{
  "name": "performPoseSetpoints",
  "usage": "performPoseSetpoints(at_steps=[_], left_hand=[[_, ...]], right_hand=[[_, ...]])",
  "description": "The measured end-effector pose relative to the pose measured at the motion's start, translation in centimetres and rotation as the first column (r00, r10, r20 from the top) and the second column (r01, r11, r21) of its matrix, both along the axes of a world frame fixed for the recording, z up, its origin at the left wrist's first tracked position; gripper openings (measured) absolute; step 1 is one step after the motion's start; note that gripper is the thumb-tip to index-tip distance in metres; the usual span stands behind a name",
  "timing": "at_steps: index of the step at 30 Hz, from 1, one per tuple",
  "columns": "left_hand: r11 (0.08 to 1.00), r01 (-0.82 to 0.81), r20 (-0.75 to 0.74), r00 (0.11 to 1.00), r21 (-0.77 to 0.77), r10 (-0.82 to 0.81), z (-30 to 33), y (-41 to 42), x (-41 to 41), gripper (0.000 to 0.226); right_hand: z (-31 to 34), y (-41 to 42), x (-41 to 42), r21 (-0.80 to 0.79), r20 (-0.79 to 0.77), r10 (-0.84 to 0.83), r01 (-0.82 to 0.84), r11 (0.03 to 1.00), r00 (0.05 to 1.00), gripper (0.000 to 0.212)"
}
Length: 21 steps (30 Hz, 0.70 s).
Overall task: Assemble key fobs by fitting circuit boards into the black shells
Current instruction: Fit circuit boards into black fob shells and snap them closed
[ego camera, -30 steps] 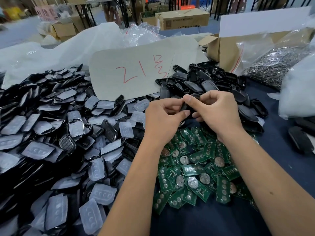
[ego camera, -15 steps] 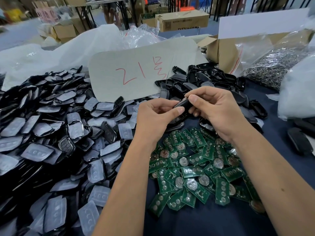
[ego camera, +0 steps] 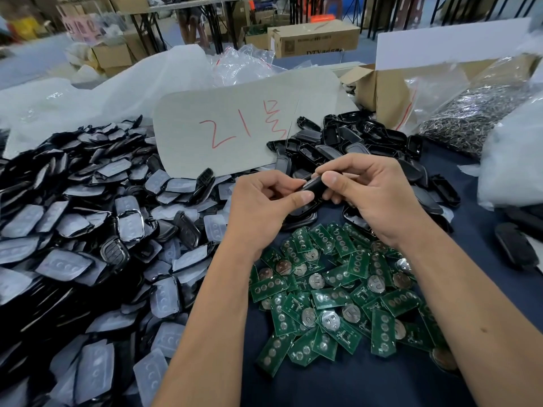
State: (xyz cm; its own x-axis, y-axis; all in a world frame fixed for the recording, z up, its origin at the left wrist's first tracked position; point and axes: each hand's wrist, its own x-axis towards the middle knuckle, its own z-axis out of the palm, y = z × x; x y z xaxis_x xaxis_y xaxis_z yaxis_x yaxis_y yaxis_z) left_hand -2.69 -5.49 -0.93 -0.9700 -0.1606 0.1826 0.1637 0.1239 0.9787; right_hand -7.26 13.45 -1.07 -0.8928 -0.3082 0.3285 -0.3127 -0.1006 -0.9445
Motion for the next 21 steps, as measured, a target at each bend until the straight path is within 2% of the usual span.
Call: performPoseSetpoints(at_steps=[5, 17, 21], left_hand=[[0.998, -0.01, -0.044, 0.999, -0.056, 0.007, -0.1, -0.7, 0.0, 0.028], [0.995, 0.022, -0.116, 0.993, -0.097, -0.033, 0.0, -1.7, 0.2, 0.029], [0.984, 0.012, -0.096, 0.995, -0.178, -0.029, 0.2, -2.0, 0.2, 0.026]], right_hand=[[0.0, -0.1, 0.3, 0.053, -0.018, 0.073, -0.072, 0.996, 0.997, 0.021], [-0.1, -0.5, 0.3, 0.091, -0.121, 0.019, -0.008, 0.996, 0.992, 0.024], [-0.2, -0.8, 0.4, 0.125, -0.148, 0.005, 0.014, 0.992, 0.989, 0.024]])
